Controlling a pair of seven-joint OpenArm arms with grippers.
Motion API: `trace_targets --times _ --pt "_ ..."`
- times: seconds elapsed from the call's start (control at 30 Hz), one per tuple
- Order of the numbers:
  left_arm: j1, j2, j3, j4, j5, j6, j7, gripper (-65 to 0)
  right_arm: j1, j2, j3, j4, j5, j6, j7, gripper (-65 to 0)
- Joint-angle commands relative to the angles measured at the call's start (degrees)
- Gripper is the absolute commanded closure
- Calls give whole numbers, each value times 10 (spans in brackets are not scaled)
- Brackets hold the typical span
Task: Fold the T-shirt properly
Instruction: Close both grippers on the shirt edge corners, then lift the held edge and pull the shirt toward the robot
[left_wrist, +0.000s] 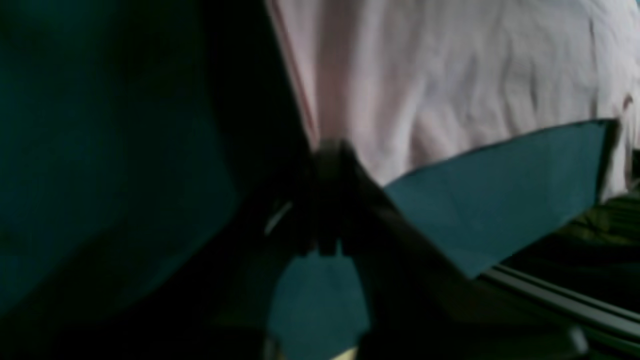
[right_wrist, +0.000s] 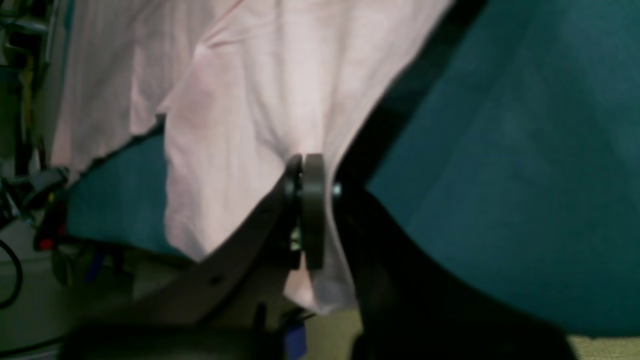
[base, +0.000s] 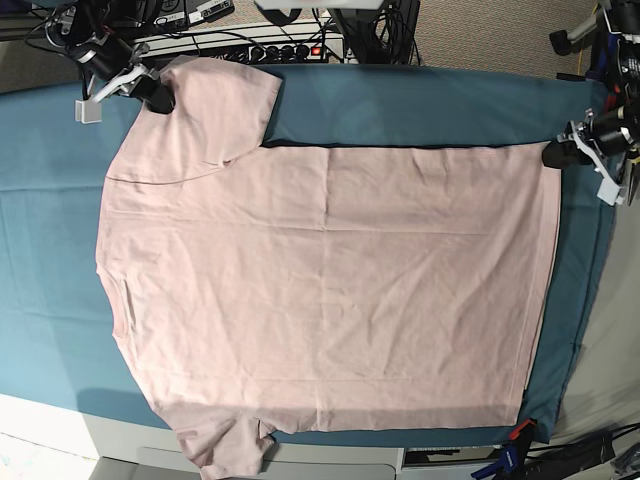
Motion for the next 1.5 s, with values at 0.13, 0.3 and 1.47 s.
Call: trace_targets --times 0.13,0.3,1.47 --pt "-1 -14 -5 8 -11 -3 -2 0 -22 7 3 42 12 3 0 0" --pt "-1 -14 -5 8 -11 -3 2 0 -53 7 3 78 10 3 -2 0" --pt "138 -2 -95 48 -68 -20 35 0 -137 29 108 103 49 3 -67 0"
